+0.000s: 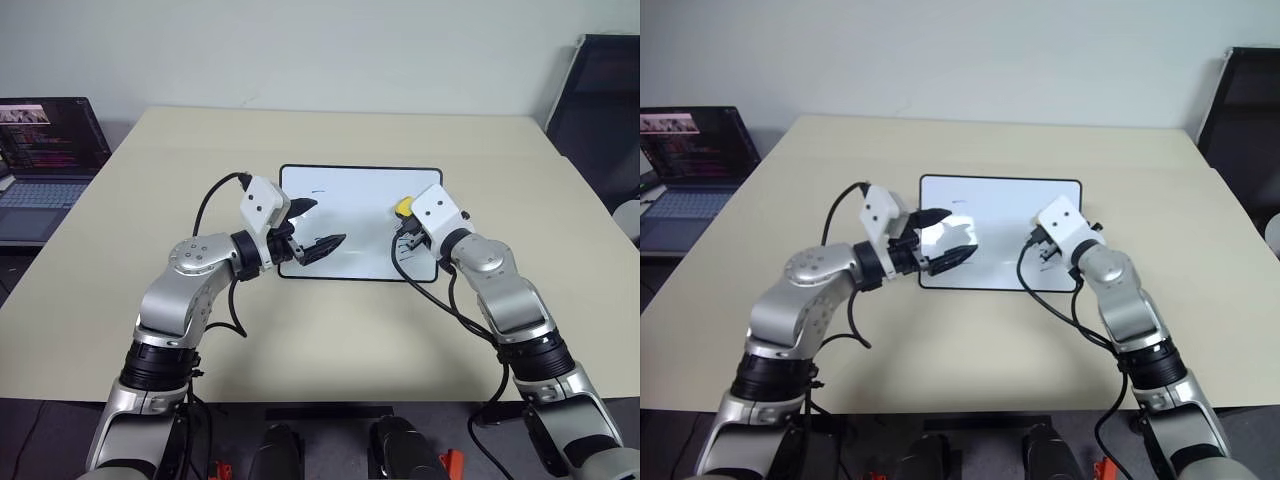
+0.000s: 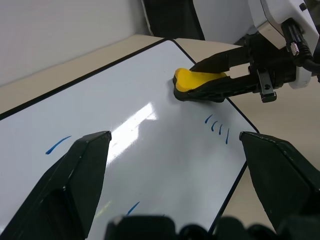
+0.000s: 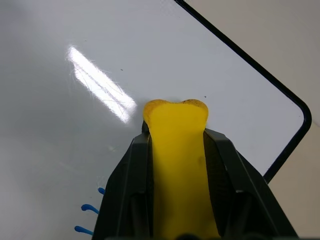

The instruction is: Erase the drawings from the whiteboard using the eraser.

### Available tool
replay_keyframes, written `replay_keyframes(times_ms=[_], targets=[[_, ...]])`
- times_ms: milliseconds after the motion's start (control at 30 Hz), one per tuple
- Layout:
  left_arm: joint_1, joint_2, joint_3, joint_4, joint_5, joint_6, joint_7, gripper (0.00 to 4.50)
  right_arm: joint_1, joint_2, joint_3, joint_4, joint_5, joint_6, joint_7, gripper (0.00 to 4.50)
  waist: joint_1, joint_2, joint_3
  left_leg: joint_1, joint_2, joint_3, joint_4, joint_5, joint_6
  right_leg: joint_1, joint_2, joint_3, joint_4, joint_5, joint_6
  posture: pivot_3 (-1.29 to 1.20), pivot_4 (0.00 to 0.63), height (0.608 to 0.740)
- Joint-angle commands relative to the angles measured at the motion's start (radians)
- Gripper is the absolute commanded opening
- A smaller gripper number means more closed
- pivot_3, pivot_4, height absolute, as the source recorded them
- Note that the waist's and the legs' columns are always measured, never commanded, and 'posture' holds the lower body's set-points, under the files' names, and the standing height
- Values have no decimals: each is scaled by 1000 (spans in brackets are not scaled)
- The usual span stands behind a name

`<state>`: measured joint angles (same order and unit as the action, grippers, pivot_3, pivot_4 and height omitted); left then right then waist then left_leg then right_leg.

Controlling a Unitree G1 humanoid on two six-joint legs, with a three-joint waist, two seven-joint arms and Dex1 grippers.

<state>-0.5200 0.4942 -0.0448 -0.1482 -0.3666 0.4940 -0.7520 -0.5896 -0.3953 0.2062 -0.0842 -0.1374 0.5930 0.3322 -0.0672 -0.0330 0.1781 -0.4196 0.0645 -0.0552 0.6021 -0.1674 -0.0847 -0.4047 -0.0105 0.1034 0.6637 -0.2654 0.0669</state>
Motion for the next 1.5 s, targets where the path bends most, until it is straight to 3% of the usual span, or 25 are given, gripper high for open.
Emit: replay_keyframes(times_ms=[33, 200, 433, 900, 1200, 1367, 1500], targets=[[21, 9, 50, -27, -18, -11, 9, 4500, 17, -3, -119, -68, 35, -2, -22, 1052, 3, 0, 0, -1, 0, 0, 0, 0, 0, 0, 0, 0, 0, 0, 0, 0, 150, 740], [89, 49, 100, -33, -45, -41, -42, 4500, 109, 63, -231, -260, 208, 75, 42, 1048, 6, 0, 1, -5, 0, 0, -5, 0, 0, -5, 0, -1, -1, 1, 5, 0, 150, 740], [210, 116, 146, -71, -99, -41, -124, 4500, 350, -24, -249, -524, 320, 127, 147, 1046, 10, 0, 1, -6, 0, -1, -10, -1, -1, -7, -1, -3, -2, -4, 4, 0, 150, 740], [260, 136, 131, -144, -111, -58, -153, 4500, 575, -44, -238, -595, 330, 2, 156, 1038, 11, 0, 1, -5, 0, -1, -8, -1, -1, -6, -1, -3, -2, -6, -3, 0, 150, 740], [246, 142, 94, -170, -113, -42, -170, 4500, 567, -105, -182, -581, 280, -51, 168, 1038, 11, 0, 1, -5, 0, -1, -8, -1, -1, -6, -1, -3, -2, -6, -3, 0, 150, 740], [241, 155, 44, -175, -99, -45, -202, 4500, 456, -168, -59, -480, 144, -135, 172, 1038, 9, 0, 1, -5, 0, 0, -7, -1, -1, -6, -1, -2, -1, -5, -2, 0, 150, 740], [228, 160, 28, -171, -110, -45, -229, 4500, 349, -157, -21, -364, 72, -172, 141, 1038, 10, 0, 1, -5, 0, -1, -7, -1, -1, -6, -1, -2, -1, -6, -2, 0, 150, 740]])
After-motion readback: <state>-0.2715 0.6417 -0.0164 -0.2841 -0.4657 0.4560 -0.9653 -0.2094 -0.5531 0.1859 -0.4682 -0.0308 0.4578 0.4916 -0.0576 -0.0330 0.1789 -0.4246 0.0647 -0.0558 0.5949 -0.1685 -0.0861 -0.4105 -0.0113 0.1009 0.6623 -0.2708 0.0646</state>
